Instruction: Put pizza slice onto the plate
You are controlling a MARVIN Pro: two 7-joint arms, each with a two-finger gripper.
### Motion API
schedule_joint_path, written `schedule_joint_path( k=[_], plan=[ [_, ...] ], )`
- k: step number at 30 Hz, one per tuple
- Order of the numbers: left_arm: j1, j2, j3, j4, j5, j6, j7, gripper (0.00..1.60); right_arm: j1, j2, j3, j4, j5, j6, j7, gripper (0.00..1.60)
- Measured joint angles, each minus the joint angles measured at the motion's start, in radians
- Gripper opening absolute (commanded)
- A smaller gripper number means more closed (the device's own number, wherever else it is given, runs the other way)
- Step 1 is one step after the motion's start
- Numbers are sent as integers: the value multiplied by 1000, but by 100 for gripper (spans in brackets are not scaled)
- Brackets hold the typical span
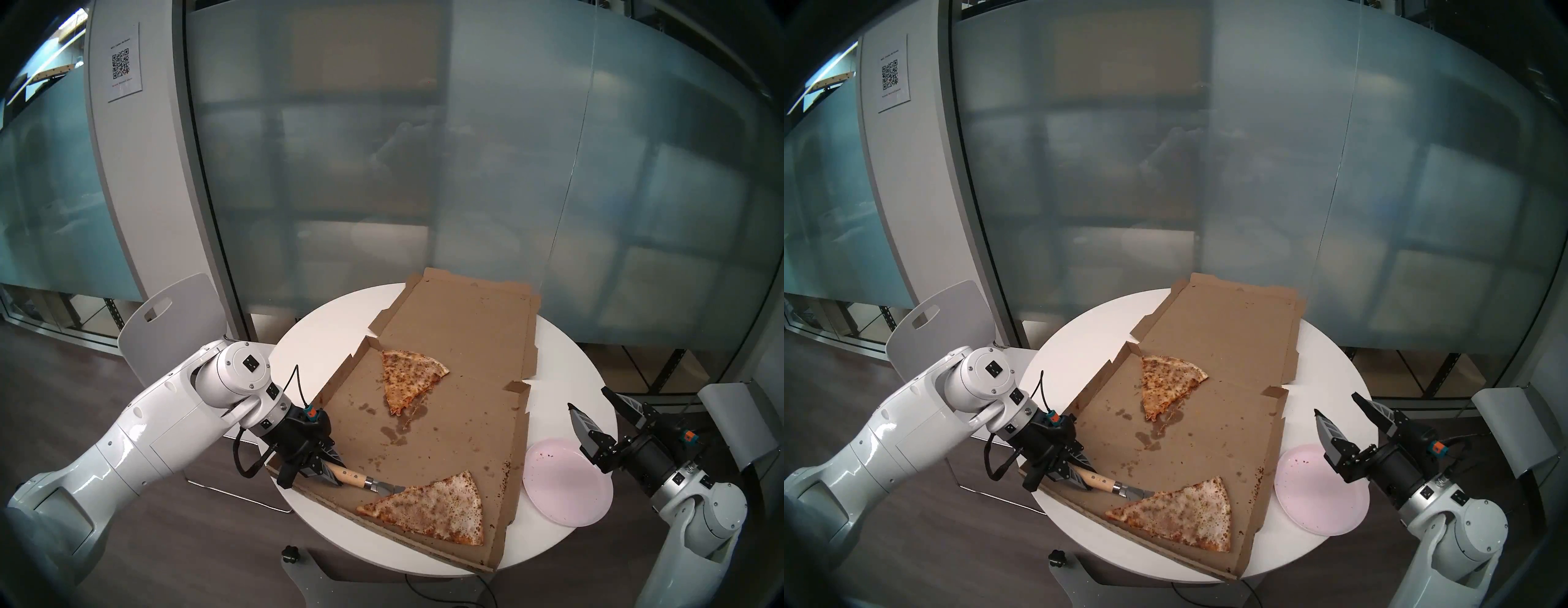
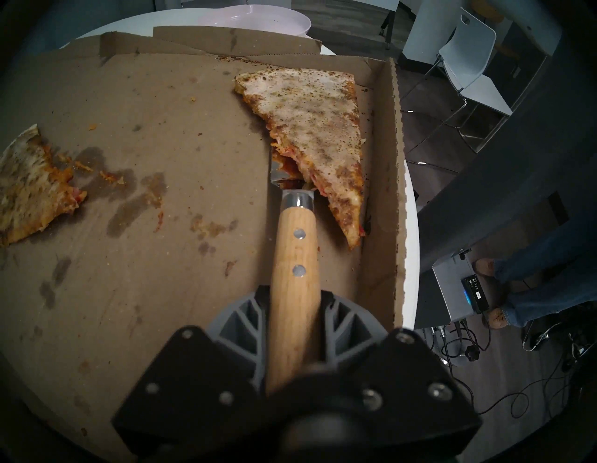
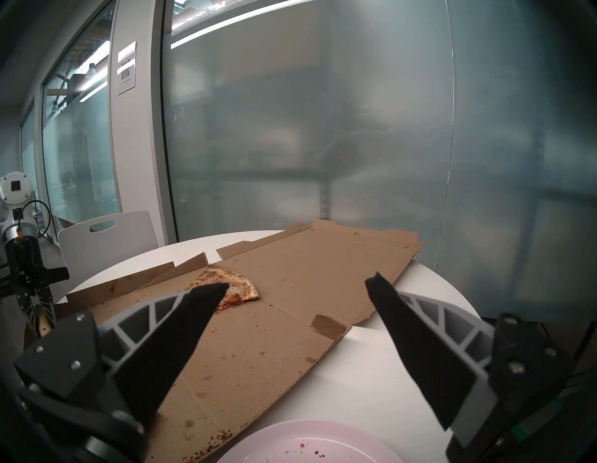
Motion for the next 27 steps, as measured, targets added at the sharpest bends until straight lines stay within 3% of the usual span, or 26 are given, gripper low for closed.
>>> schedule_joint_path(
  k=[27],
  plan=[
    [15, 14, -73, -23, -68, 3, 2, 0, 0, 0, 0, 0, 0, 0, 0, 160]
  ],
)
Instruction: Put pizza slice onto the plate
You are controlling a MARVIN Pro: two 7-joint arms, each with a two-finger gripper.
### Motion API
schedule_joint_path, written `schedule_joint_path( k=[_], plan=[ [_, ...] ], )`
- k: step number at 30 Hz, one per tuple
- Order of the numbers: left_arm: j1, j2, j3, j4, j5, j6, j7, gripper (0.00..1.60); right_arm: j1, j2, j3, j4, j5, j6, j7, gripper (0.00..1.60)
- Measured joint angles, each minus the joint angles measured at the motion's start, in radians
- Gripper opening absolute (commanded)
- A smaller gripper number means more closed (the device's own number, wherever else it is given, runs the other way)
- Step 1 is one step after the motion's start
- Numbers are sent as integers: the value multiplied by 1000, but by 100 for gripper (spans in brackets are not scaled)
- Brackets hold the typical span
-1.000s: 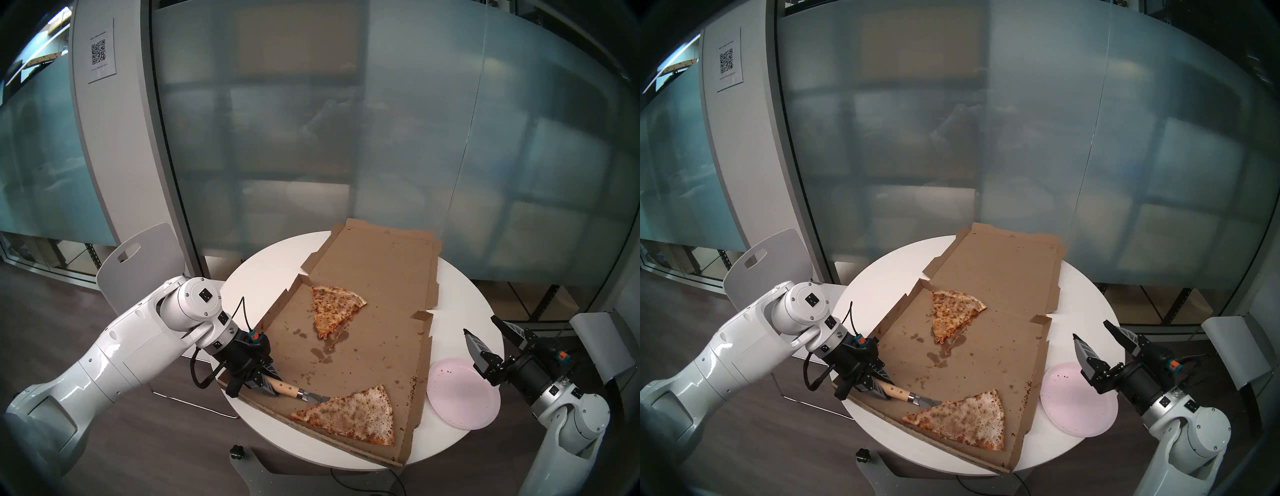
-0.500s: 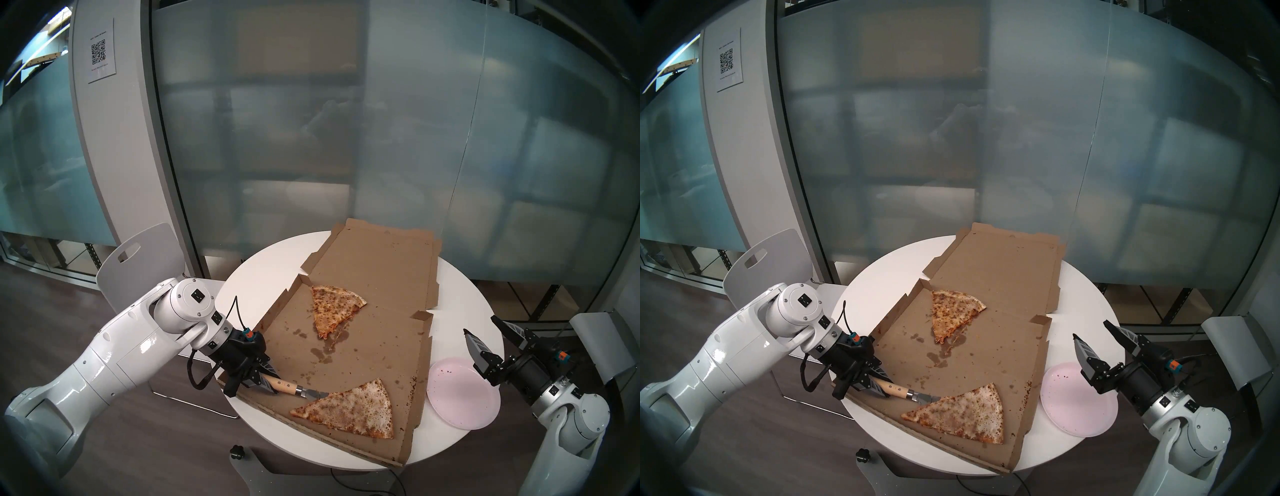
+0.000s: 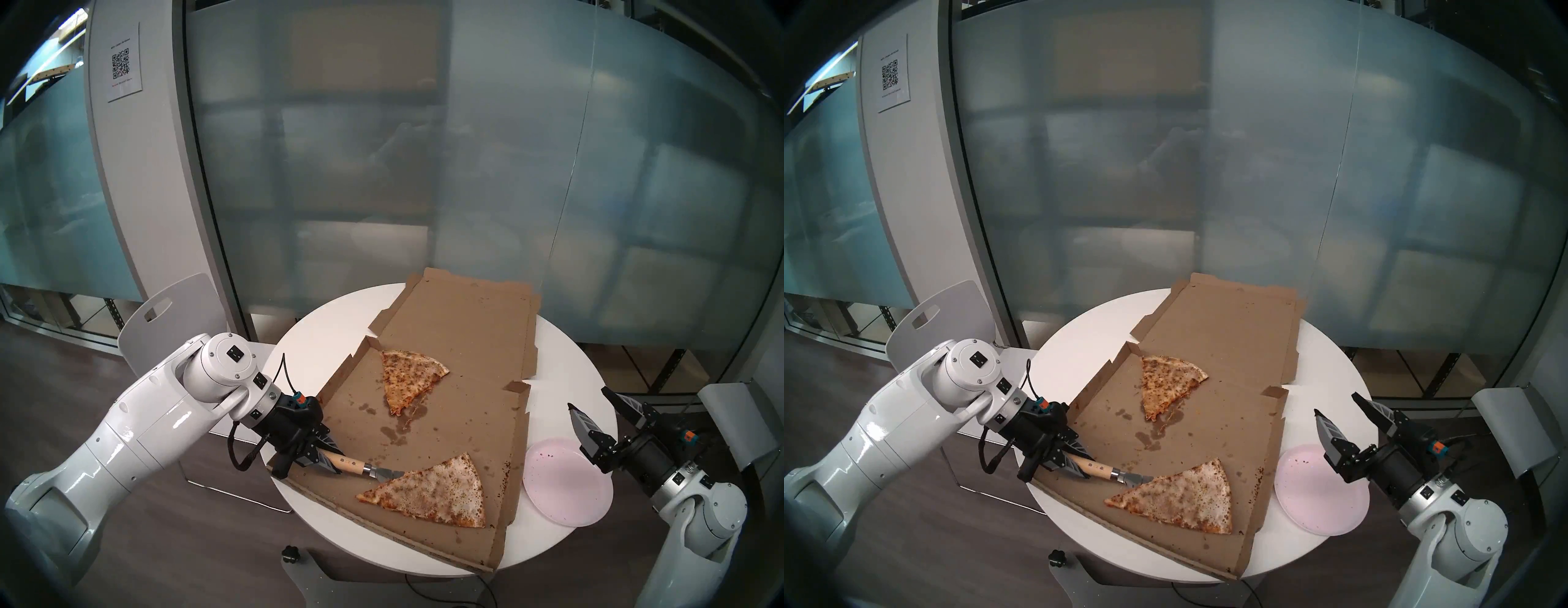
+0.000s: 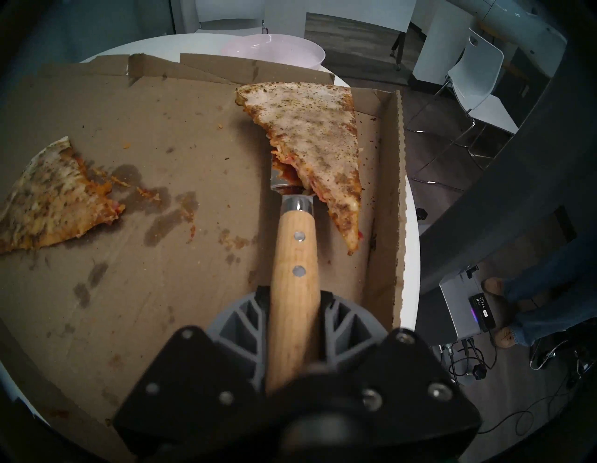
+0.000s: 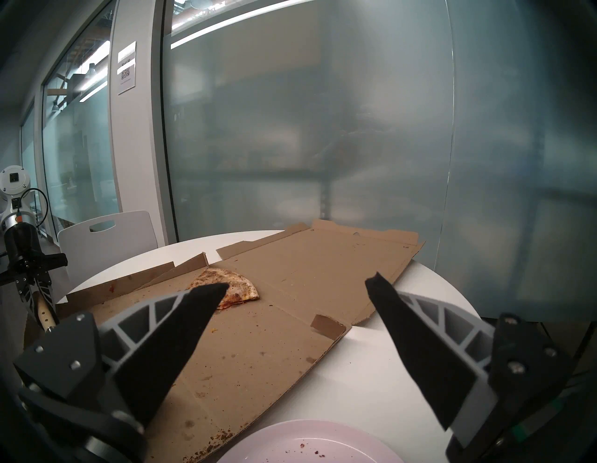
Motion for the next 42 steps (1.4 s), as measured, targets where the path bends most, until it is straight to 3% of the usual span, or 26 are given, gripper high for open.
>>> schedule_joint_path(
  k=[17, 26, 42],
  plan=[
    [0, 0, -22, -31, -16, 23, 6, 0, 0, 0, 0, 0, -1, -1, -1, 160],
    [-14, -2, -35, -46, -23, 37, -10, 0, 4, 0, 29, -3, 15, 1, -56, 160],
    [-111, -91, 17, -22, 8, 74, -21, 0, 4, -11, 91, -9, 60, 12, -78, 160]
  ],
)
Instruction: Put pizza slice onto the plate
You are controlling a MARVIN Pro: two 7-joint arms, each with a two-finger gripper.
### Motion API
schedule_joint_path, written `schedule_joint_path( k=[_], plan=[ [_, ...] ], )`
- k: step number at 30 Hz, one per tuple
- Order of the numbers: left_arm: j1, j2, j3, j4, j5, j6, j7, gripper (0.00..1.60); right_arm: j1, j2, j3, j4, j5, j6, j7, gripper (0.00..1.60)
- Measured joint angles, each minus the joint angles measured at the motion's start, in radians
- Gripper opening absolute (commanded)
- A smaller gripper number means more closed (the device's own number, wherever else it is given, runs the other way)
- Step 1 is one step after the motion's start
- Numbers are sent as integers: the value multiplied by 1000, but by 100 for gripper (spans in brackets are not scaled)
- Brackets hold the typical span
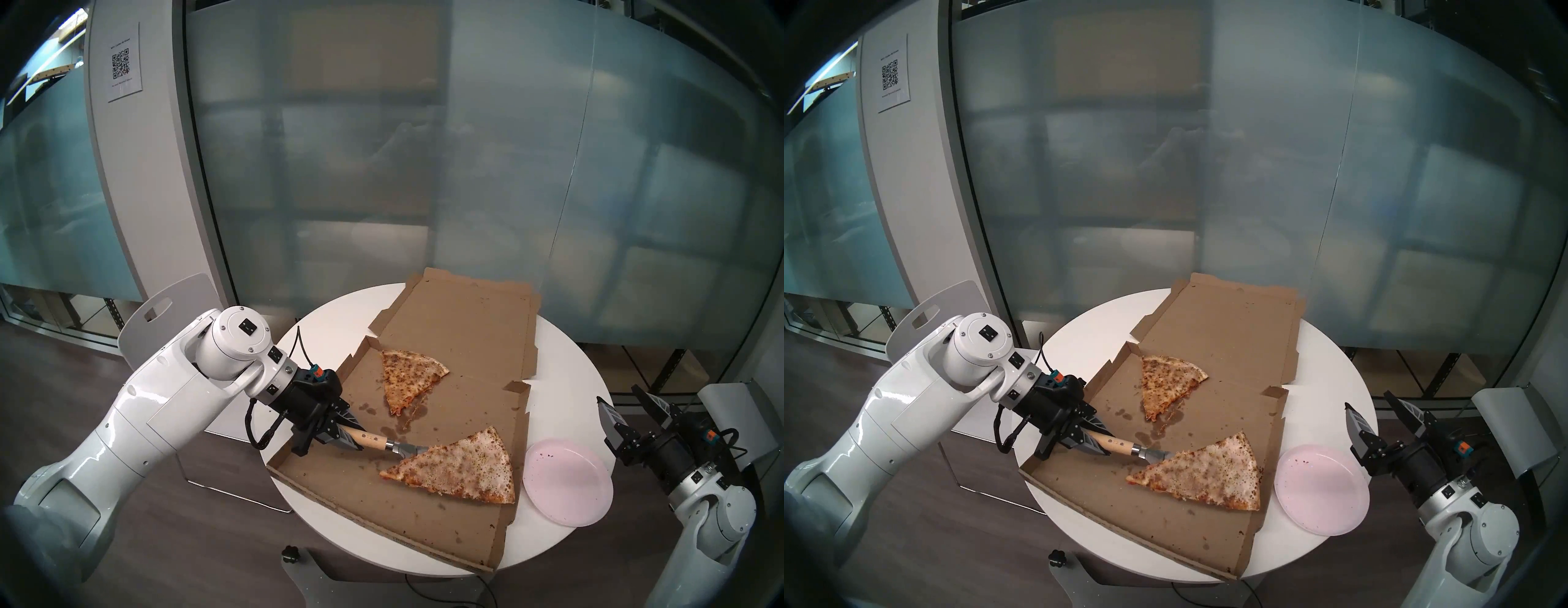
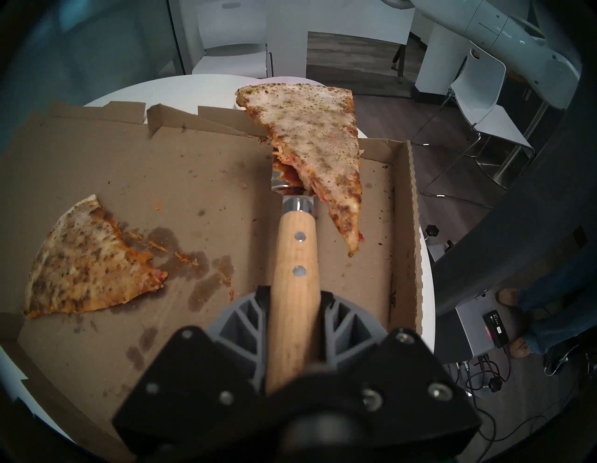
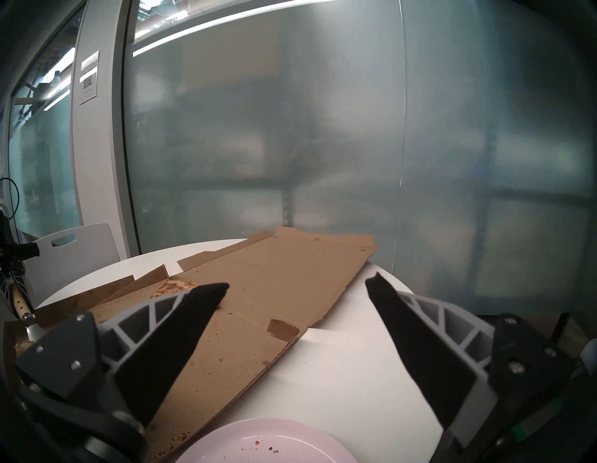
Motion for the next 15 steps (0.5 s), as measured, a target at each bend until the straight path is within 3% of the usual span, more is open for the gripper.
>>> schedule_joint_path(
  k=[15],
  plan=[
    [-84, -95, 67, 64, 30, 28, 1, 0, 1, -9, 55, 4, 21, 0, 25, 160]
  ],
)
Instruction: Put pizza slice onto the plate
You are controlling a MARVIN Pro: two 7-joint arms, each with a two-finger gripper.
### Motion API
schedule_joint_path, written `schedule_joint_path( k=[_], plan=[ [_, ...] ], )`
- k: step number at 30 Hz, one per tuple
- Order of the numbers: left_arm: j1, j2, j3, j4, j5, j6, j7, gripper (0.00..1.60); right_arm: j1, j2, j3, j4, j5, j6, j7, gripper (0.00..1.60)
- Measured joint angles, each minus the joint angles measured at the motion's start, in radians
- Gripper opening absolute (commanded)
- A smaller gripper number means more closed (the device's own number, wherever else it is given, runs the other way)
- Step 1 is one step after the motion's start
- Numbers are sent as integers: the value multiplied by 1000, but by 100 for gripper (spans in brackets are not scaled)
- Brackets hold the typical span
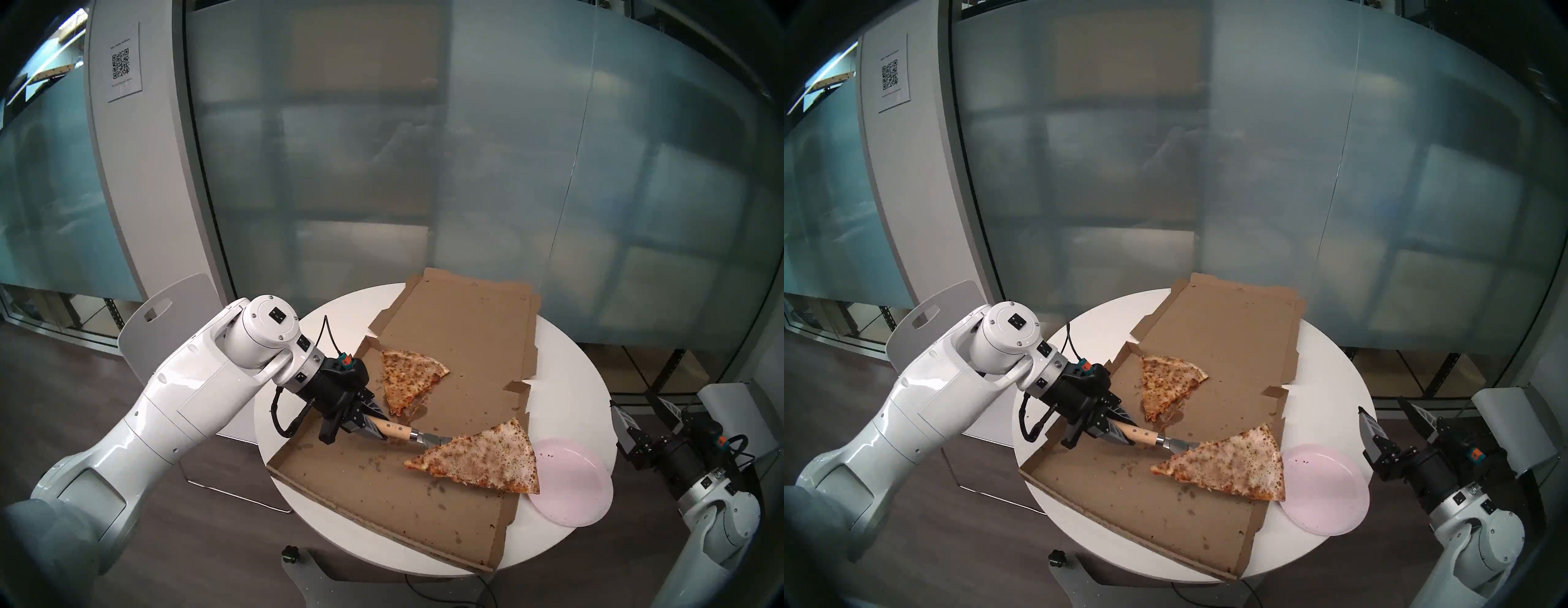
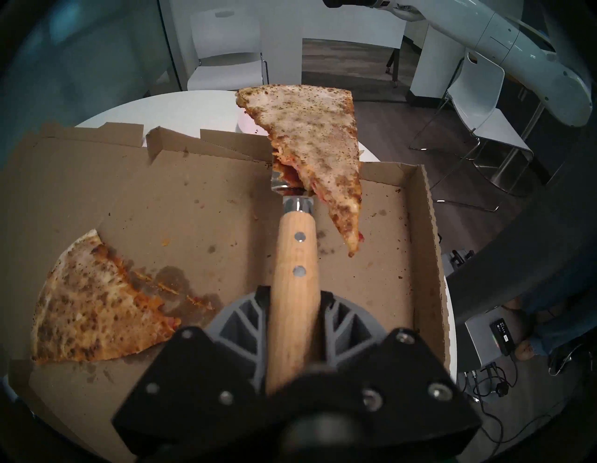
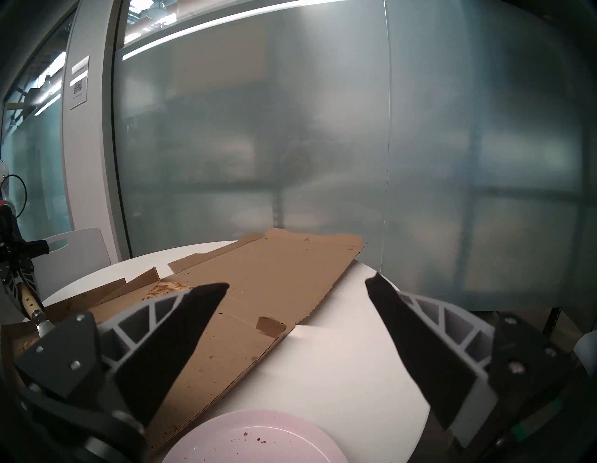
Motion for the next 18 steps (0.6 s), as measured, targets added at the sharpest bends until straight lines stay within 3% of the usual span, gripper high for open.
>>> schedule_joint_path(
  k=[18],
  plan=[
    [-86, -119, 94, 109, 40, 17, 34, 0, 6, 5, 53, 9, 18, 9, 21, 160]
  ],
)
